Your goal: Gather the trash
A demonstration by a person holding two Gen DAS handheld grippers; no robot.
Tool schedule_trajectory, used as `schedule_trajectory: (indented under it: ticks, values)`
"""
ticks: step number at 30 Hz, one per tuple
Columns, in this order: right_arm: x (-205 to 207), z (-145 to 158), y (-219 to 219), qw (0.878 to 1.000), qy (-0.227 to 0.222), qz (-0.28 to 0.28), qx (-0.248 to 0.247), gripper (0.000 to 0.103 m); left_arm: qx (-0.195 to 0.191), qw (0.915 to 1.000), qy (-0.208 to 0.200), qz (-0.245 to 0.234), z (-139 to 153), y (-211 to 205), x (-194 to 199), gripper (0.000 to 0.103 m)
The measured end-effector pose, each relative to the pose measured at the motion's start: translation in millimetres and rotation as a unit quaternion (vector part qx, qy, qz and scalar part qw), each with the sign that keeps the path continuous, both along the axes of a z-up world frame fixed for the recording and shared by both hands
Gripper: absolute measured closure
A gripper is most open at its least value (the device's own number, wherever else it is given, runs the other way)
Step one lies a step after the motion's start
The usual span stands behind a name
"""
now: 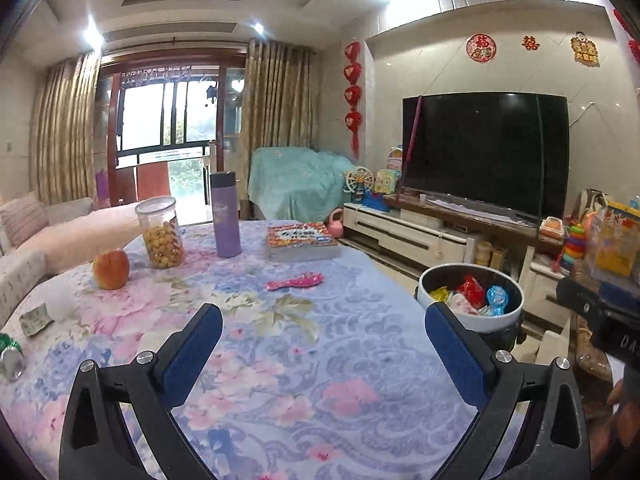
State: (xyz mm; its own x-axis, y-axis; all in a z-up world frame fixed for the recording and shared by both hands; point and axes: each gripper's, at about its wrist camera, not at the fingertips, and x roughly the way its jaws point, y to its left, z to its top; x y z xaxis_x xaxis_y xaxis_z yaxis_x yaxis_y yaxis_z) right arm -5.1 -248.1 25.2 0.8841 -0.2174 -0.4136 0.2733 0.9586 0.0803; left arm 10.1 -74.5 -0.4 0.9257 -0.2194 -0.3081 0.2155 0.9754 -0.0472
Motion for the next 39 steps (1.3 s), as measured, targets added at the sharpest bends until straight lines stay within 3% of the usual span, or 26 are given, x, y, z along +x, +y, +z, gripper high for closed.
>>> schedule_trajectory:
  ticks: [10,39]
  values:
    - [-7,-19,9,1.000,0.014,-0.005,-0.008,0.000,0.023,0.9997,0.002,0.010,-7,-13,7,0.000]
    - [-14,-12,11,1.000,-0.011,-0.004,-0.016,0.000,0.031,0.9993,-0.007,0.020,-16,-11,12,0.000]
